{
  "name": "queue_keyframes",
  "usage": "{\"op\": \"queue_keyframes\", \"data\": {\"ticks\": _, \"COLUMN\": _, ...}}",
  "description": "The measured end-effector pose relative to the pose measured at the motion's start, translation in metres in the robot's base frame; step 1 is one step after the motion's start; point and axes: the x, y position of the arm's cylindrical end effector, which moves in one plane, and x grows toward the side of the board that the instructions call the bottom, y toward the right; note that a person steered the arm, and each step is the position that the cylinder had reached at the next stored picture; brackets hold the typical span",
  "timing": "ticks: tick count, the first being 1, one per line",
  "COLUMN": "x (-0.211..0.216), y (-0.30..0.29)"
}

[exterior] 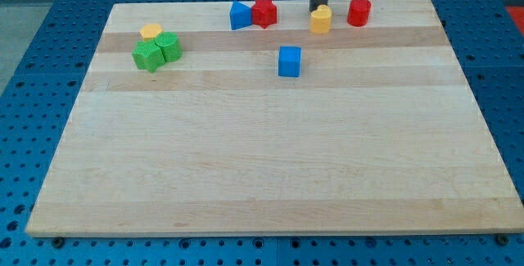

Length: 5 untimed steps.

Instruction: Move the yellow heart to the group of blocks

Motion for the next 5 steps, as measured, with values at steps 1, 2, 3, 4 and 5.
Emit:
{"op": "queue_keyframes", "data": {"ticks": 1, "x": 0.023, "y": 0.027}}
{"op": "queue_keyframes", "data": {"ticks": 2, "x": 0.044, "y": 0.030}}
{"op": "queue_keyframes", "data": {"ticks": 3, "x": 0.052, "y": 0.020}}
{"op": "queue_keyframes", "data": {"ticks": 4, "x": 0.065, "y": -0.003}}
{"op": "queue_keyframes", "data": {"ticks": 5, "x": 0.069, "y": -0.049}}
